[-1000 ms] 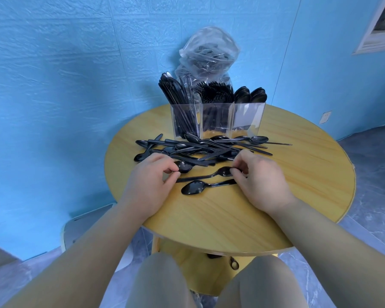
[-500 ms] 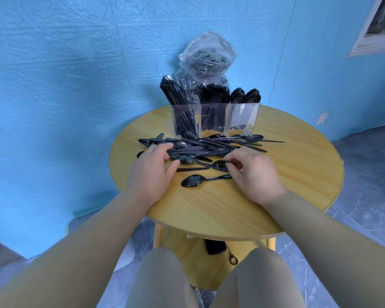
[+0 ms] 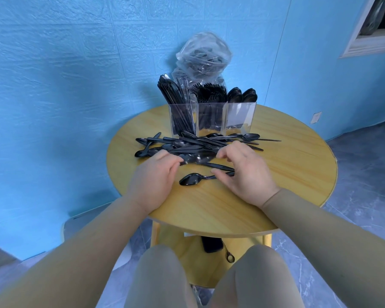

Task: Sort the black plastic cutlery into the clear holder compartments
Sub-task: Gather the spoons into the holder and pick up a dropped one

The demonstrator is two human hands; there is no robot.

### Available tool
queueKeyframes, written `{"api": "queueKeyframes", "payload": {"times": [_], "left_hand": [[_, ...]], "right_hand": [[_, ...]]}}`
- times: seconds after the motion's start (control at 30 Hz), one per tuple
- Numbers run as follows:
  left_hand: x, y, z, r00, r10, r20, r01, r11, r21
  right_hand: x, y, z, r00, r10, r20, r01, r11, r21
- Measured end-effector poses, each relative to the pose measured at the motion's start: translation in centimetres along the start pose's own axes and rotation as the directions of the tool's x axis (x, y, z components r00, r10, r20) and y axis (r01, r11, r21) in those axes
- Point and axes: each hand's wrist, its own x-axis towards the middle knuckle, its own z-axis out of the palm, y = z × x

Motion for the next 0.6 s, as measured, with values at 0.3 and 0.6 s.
{"api": "queueKeyframes", "payload": {"times": [0.3,0.6], "left_hand": [[0.5,-0.5,0.2,0.977,-0.192,-0.092,0.188,0.981,-0.054],[0.5,-0.3,0.0,0.970,-0.234,-0.069,0.228,0.971,-0.076]], "right_hand": [[1.9,-0.9,1.9,0.904,-0.103,0.415,0.092,0.995,0.047],[2.8,-1.2,1.4,0.909,0.011,0.416,0.074,0.980,-0.186]]}}
